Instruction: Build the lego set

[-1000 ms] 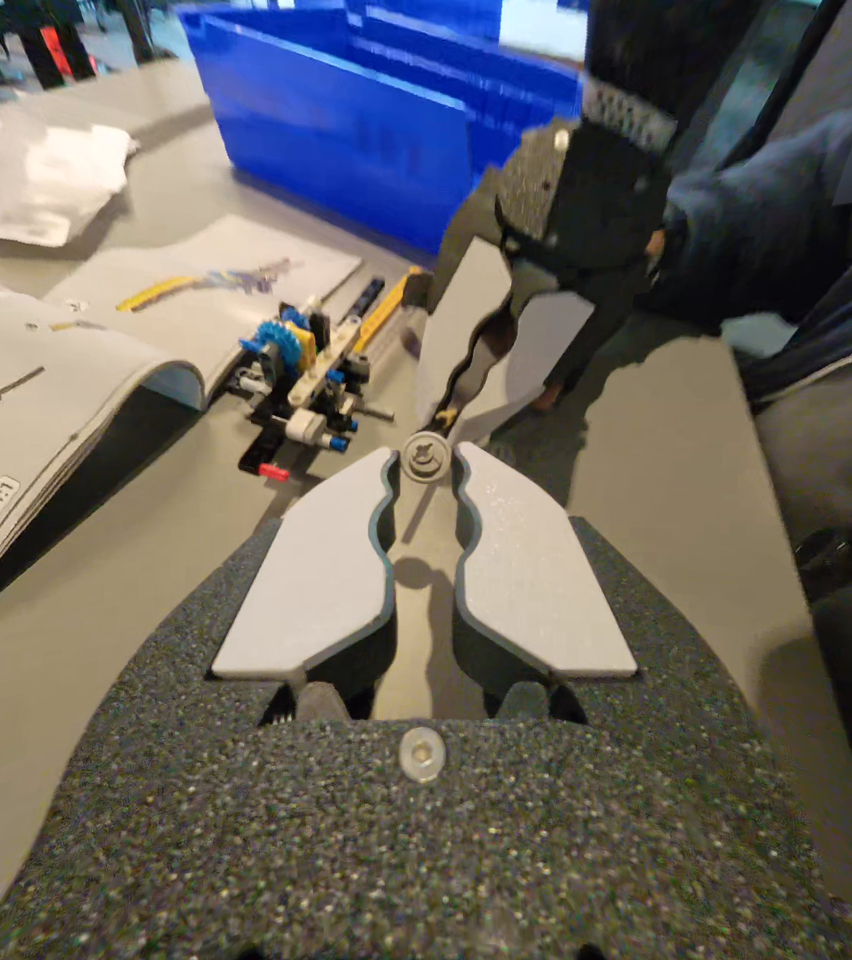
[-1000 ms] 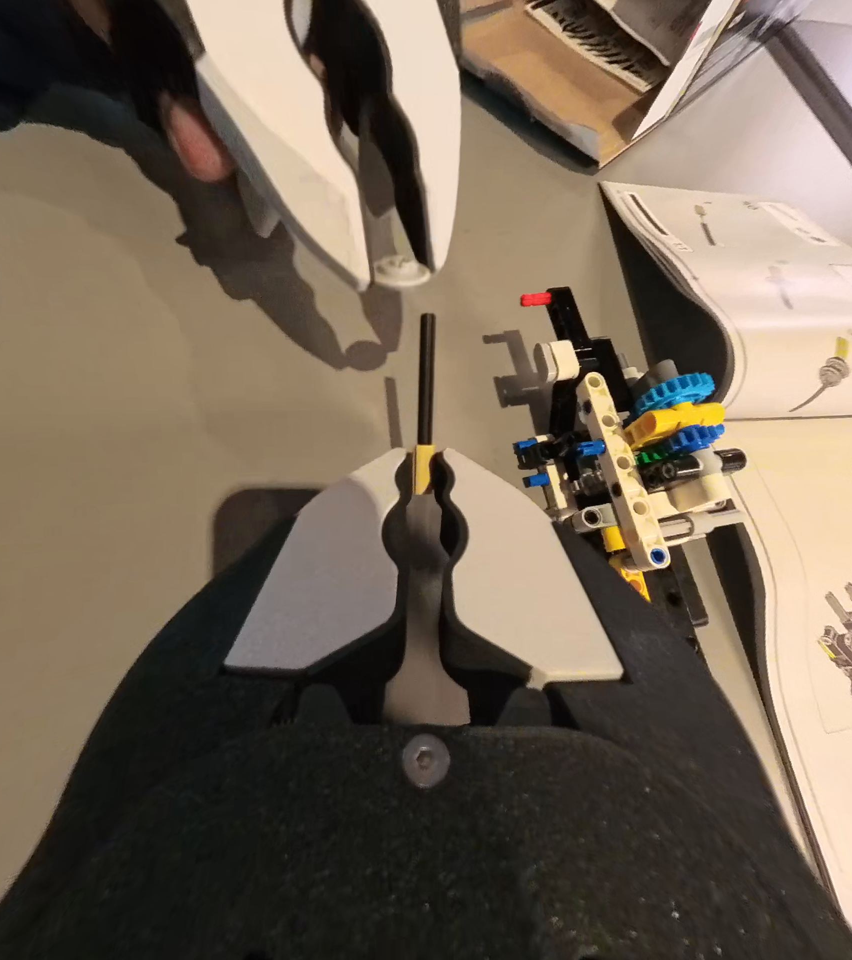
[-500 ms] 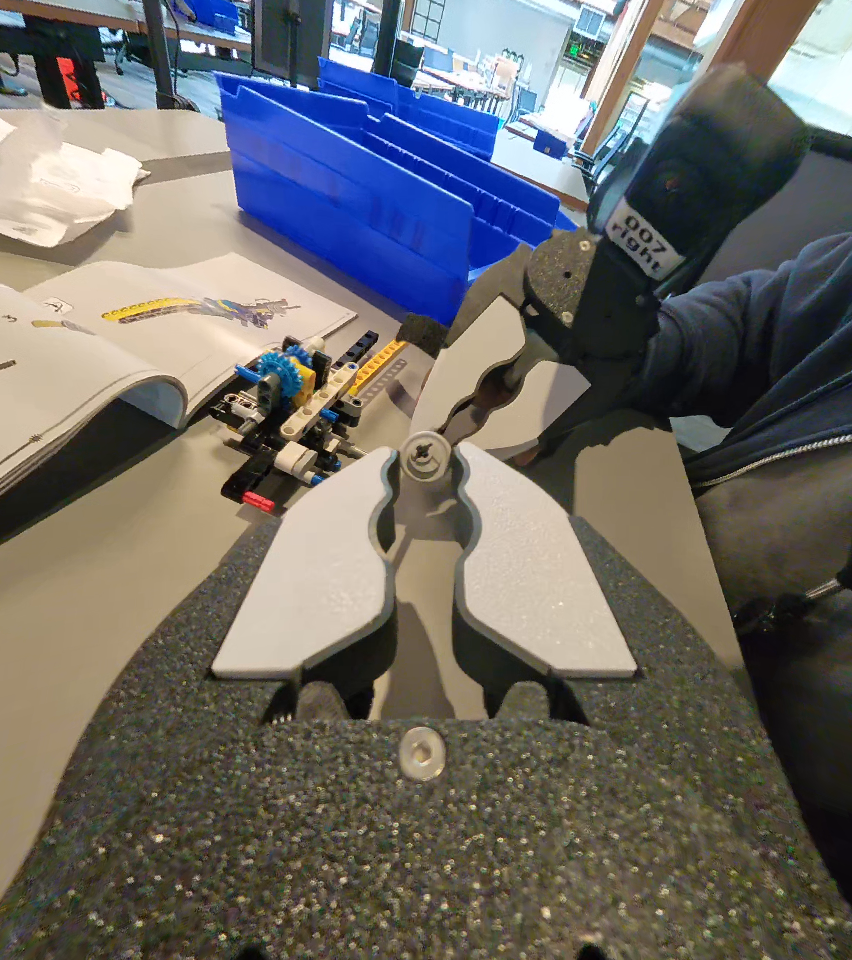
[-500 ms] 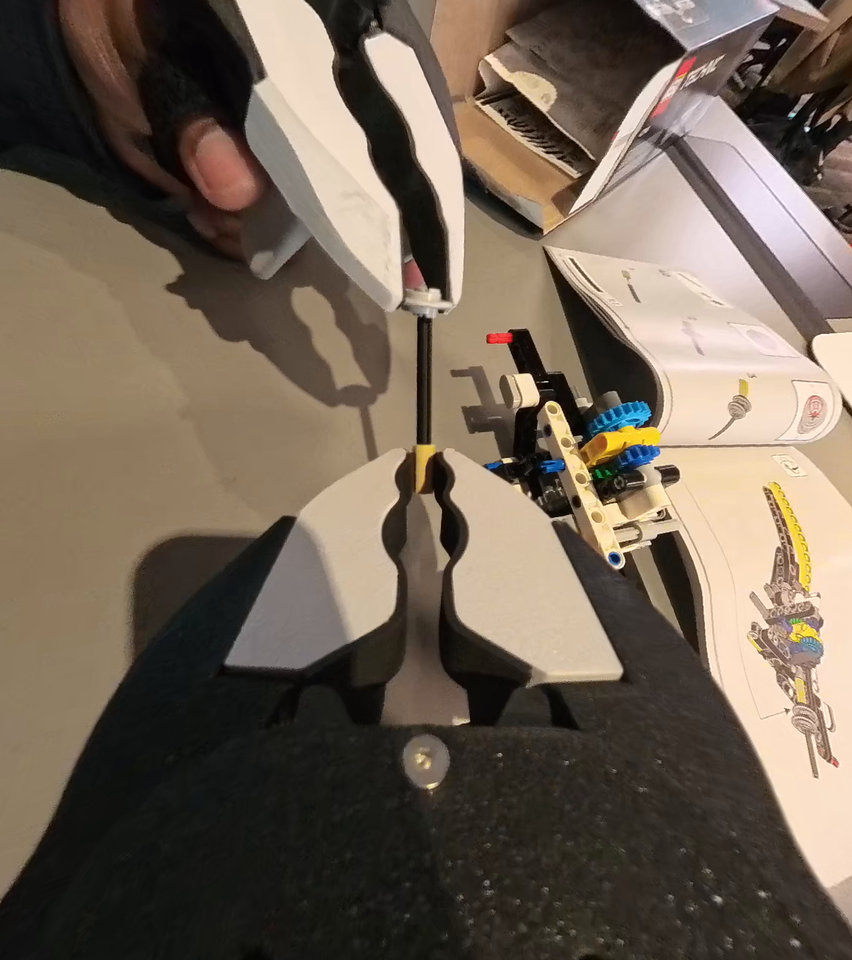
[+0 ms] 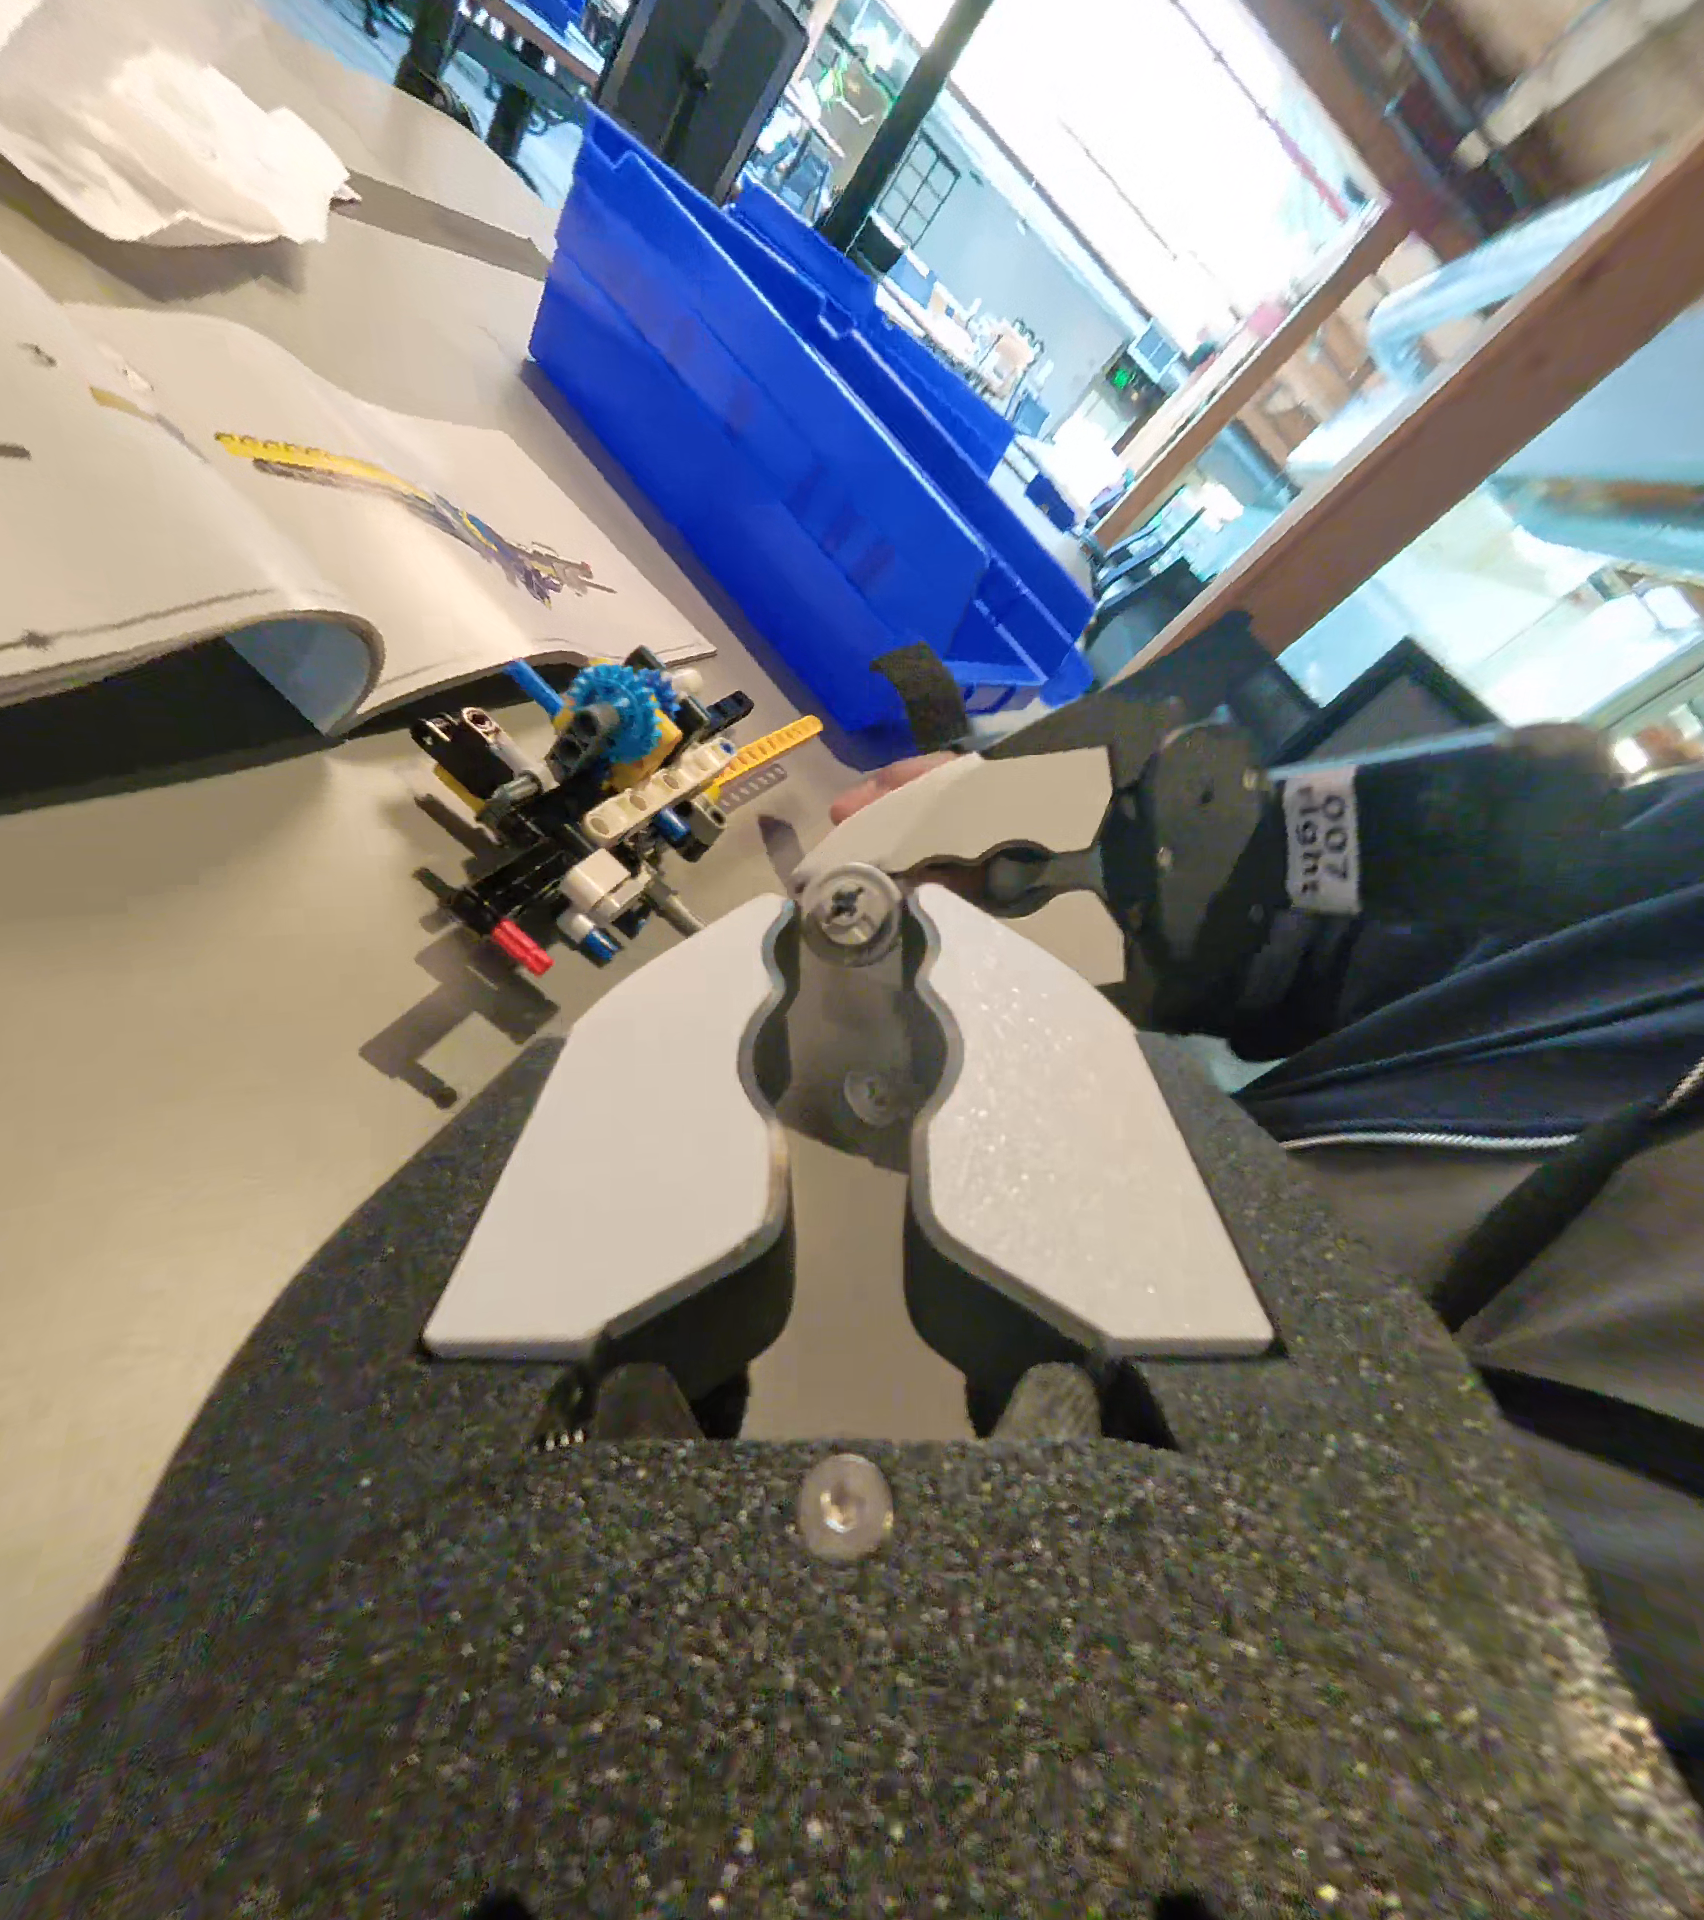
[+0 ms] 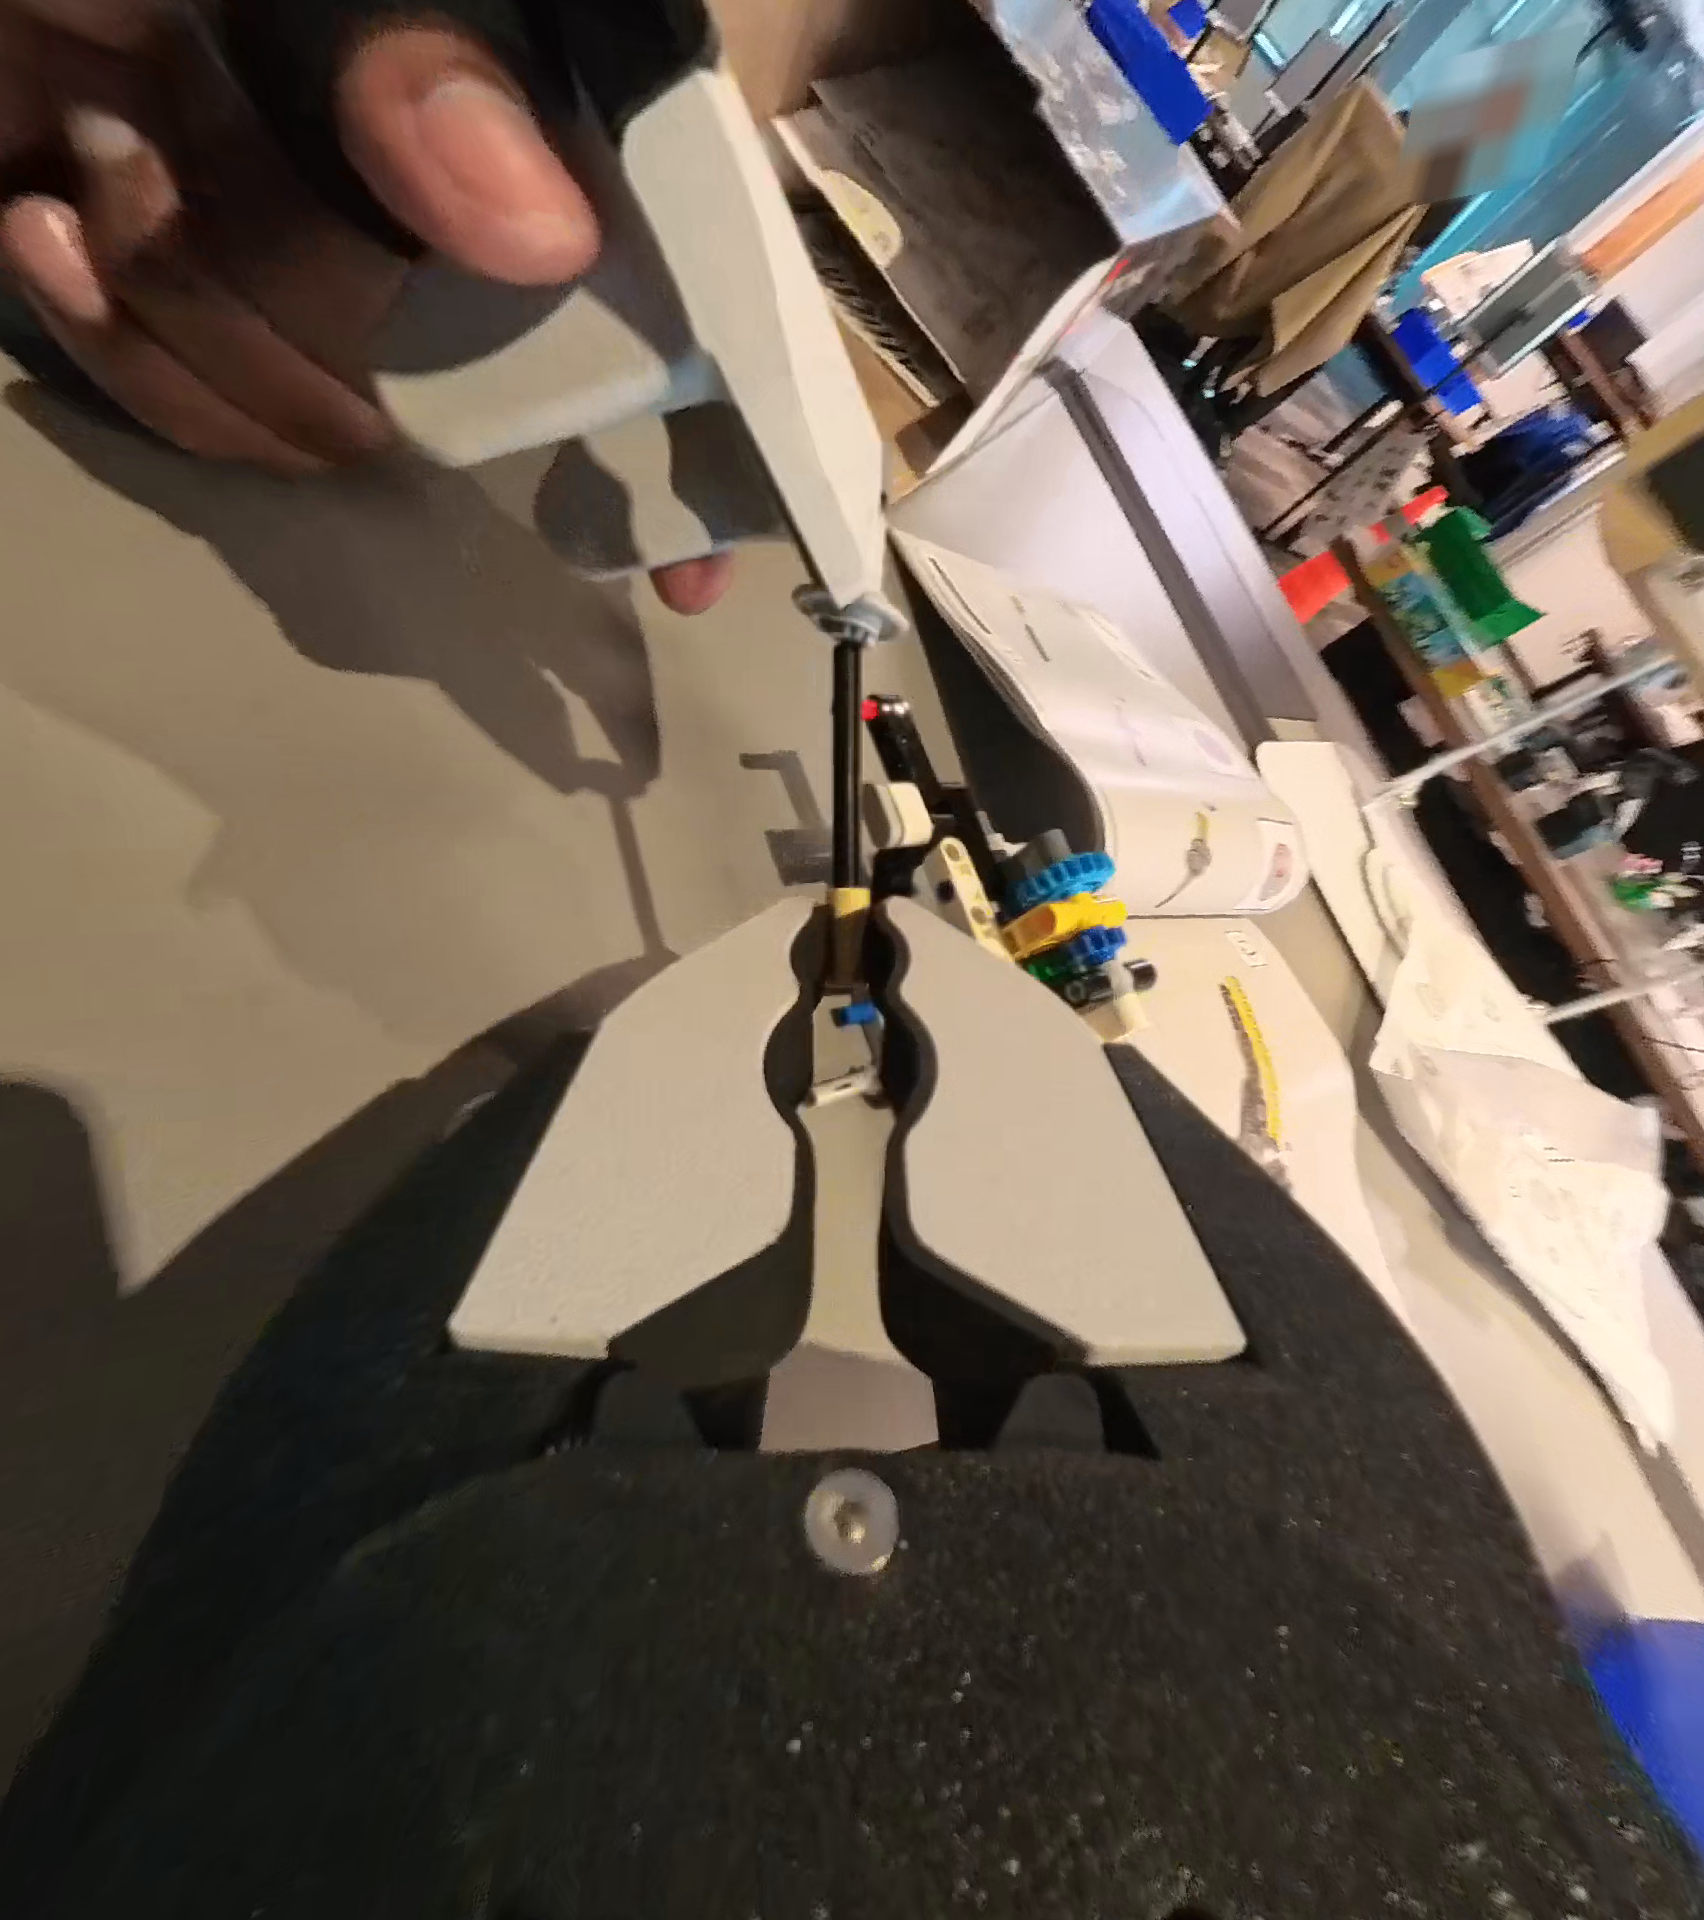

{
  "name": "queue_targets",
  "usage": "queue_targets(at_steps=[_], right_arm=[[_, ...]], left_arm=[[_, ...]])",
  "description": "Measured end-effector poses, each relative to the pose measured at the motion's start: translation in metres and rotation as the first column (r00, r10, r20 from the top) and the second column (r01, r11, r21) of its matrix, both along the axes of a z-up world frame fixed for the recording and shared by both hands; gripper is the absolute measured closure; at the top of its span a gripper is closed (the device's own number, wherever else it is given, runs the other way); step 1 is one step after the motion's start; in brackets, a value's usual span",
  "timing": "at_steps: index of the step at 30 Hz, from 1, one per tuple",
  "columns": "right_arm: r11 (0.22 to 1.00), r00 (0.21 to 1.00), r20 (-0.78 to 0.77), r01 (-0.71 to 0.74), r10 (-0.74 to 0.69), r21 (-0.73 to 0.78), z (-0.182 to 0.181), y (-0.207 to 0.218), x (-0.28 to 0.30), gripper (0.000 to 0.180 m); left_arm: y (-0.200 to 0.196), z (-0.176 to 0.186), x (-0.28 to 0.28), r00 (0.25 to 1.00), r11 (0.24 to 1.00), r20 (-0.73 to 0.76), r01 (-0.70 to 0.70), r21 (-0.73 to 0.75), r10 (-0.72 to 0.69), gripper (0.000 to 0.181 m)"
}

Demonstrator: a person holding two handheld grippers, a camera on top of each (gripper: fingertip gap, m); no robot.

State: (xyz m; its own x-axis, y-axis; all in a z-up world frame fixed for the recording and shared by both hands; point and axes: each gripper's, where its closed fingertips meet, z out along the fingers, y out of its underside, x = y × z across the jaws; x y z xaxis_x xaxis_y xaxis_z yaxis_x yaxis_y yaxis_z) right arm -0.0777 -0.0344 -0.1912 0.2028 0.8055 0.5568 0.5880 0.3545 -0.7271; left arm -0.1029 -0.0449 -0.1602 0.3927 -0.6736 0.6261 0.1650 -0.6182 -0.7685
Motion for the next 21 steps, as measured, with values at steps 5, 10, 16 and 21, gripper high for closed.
queue_targets(at_steps=[5, 10, 16, 21], right_arm=[[0.992, 0.998, 0.025, 0.056, -0.059, 0.116, 0.006, 0.004, -0.001, 0.173], [0.987, 0.996, 0.007, 0.087, -0.089, 0.135, 0.013, 0.004, -0.001, 0.173], [0.989, 0.994, -0.005, 0.106, -0.106, 0.108, 0.016, 0.006, 0.001, 0.173], [0.989, 0.994, -0.011, 0.112, -0.112, 0.1, 0.019, 0.005, 0.002, 0.173]], left_arm=[[0.002, 0.006, -0.002, 0.991, 0.996, 0.131, 0.005, -0.094, 0.007, 0.163], [0.006, 0.01, -0.005, 0.978, 0.991, 0.207, -0.013, -0.134, 0.04, 0.162], [0.007, 0.014, -0.001, 0.969, 0.992, 0.242, -0.018, -0.124, 0.048, 0.162], [0.008, 0.018, 0.001, 0.958, 0.992, 0.283, -0.008, -0.123, 0.043, 0.162]])
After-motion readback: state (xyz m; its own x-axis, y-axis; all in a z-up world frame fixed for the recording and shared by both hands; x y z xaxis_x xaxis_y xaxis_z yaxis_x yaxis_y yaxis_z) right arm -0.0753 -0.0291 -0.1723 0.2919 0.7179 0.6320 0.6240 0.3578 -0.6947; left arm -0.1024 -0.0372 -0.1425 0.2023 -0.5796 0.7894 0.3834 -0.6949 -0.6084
